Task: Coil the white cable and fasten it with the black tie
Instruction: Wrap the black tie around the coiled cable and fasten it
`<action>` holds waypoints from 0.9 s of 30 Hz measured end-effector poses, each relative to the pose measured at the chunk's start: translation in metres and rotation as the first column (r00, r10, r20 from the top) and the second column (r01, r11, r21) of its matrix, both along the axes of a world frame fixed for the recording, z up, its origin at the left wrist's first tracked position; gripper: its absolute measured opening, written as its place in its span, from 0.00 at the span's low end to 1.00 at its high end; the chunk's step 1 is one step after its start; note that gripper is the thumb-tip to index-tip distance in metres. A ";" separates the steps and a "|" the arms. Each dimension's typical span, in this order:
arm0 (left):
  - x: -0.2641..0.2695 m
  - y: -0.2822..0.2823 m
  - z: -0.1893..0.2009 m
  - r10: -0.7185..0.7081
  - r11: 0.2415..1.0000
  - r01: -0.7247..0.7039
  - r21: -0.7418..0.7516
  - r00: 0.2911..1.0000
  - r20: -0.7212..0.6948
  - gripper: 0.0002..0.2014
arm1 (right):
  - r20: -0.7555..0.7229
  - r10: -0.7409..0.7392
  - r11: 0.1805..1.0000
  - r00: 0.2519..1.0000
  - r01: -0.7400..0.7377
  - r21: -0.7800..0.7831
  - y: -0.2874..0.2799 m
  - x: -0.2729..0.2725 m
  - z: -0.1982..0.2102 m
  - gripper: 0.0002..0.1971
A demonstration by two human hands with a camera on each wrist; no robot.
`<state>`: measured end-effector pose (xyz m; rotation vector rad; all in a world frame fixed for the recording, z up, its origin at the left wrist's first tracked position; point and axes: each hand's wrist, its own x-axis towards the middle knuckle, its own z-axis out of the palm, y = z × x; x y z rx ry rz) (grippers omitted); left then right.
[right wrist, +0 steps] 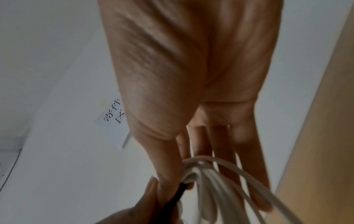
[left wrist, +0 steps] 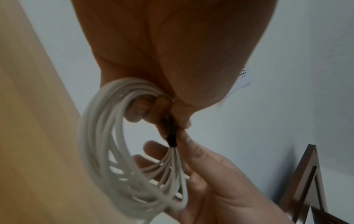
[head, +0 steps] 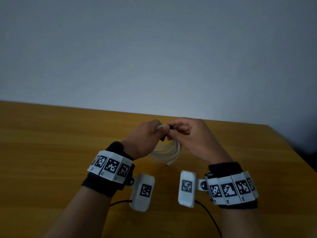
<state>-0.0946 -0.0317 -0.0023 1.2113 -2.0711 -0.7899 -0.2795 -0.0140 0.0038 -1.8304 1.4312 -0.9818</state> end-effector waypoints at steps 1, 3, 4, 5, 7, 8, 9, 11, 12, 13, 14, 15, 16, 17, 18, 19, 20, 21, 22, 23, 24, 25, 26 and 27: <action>0.000 0.000 0.000 0.013 1.000 -0.013 0.015 1.000 -0.009 0.19 | -0.031 0.013 0.999 0.999 -0.011 0.035 0.000 -0.002 -0.001 0.10; 0.000 -0.001 0.001 0.046 0.998 -0.045 0.042 0.999 -0.029 0.17 | -0.057 0.034 0.994 0.998 -0.028 0.110 0.000 -0.006 -0.002 0.10; 0.000 -0.002 0.000 0.057 0.997 -0.055 0.053 0.998 -0.036 0.17 | -0.032 0.041 0.988 0.999 -0.036 0.149 0.000 -0.008 -0.002 0.11; 0.001 -0.003 0.000 0.066 0.996 -0.063 0.065 0.997 -0.047 0.17 | 0.006 0.051 0.982 0.999 -0.051 0.182 0.001 -0.010 -0.001 0.12; 0.003 -0.003 -0.001 0.076 0.993 -0.068 0.096 0.994 -0.083 0.17 | 0.071 0.070 0.974 0.995 -0.084 0.208 0.002 -0.012 0.001 0.14; 0.003 -0.003 -0.001 0.079 0.992 -0.067 0.111 0.991 -0.107 0.16 | 0.088 0.070 0.976 0.994 -0.086 0.200 0.003 -0.012 0.003 0.14; 0.002 -0.003 0.000 0.082 0.991 -0.066 0.119 0.988 -0.129 0.16 | 0.098 0.056 0.980 0.994 -0.073 0.184 0.003 -0.012 0.004 0.15; 0.001 -0.004 0.001 0.095 0.990 -0.076 0.121 0.982 -0.165 0.17 | 0.119 0.007 0.987 0.993 -0.026 0.158 0.000 -0.010 0.003 0.17; 0.002 -0.005 0.001 0.109 0.989 -0.088 0.122 0.977 -0.182 0.17 | 0.138 -0.017 0.987 0.990 -0.006 0.161 -0.001 -0.009 0.001 0.18; 0.003 -0.006 0.000 0.124 0.987 -0.101 0.123 0.973 -0.195 0.17 | 0.164 -0.038 0.985 0.986 0.009 0.175 -0.003 -0.008 -0.002 0.18; 0.005 -0.007 -0.001 0.139 0.985 -0.117 0.125 0.971 -0.192 0.17 | 0.193 -0.060 0.981 0.979 0.022 0.194 -0.004 -0.008 -0.004 0.18; 0.006 -0.008 -0.002 0.154 0.983 -0.133 0.127 0.973 -0.174 0.17 | 0.219 -0.087 0.976 0.972 0.039 0.216 -0.005 -0.010 -0.007 0.18; 0.008 -0.009 -0.003 0.170 0.980 -0.152 0.132 0.975 -0.142 0.18 | 0.235 -0.119 0.969 0.965 0.061 0.239 -0.006 -0.011 -0.009 0.17; 0.010 -0.010 -0.004 0.184 0.977 -0.169 0.133 0.977 -0.110 0.18 | 0.238 -0.152 0.961 0.959 0.087 0.263 -0.008 -0.013 -0.012 0.17; 0.011 -0.010 -0.004 0.197 0.974 -0.185 0.133 0.977 -0.083 0.19 | 0.221 -0.189 0.950 0.957 0.121 0.287 -0.010 -0.014 -0.016 0.17; 0.012 -0.011 -0.004 0.208 0.972 -0.198 0.129 0.976 -0.069 0.19 | 0.182 -0.217 0.940 0.959 0.156 0.302 -0.012 -0.017 -0.022 0.16; 0.013 -0.011 -0.003 0.216 0.970 -0.206 0.129 0.974 -0.066 0.19 | 0.121 -0.237 0.932 0.964 0.190 0.310 -0.013 -0.020 -0.027 0.15; 0.013 -0.012 -0.003 0.221 0.969 -0.210 0.132 0.973 -0.074 0.20 | 0.058 -0.251 0.922 0.966 0.220 0.318 -0.014 -0.022 -0.032 0.12; 0.014 -0.013 -0.002 0.226 0.967 -0.213 0.142 0.971 -0.083 0.20 | 0.010 -0.271 0.909 0.963 0.252 0.333 -0.016 -0.023 -0.037 0.11; 0.014 -0.014 -0.002 0.227 0.965 -0.212 0.151 0.969 -0.092 0.20 | -0.005 -0.291 0.893 0.957 0.274 0.357 -0.017 -0.024 -0.039 0.11; 0.014 -0.015 -0.002 0.229 0.964 -0.211 0.160 0.969 -0.098 0.20 | -0.002 -0.314 0.876 0.949 0.290 0.386 -0.018 -0.024 -0.041 0.12; 0.014 -0.016 -0.003 0.227 0.965 -0.209 0.159 0.969 -0.101 0.20 | 0.007 -0.333 0.864 0.943 0.303 0.403 -0.018 -0.024 -0.042 0.13; 0.014 -0.015 -0.002 0.233 0.963 -0.214 0.163 0.967 -0.106 0.21 | -0.006 -0.351 0.858 0.936 0.324 0.399 -0.018 -0.023 -0.042 0.14; 0.014 -0.016 -0.003 0.236 0.963 -0.217 0.163 0.965 -0.111 0.20 | -0.040 -0.359 0.859 0.932 0.347 0.377 -0.019 -0.023 -0.043 0.14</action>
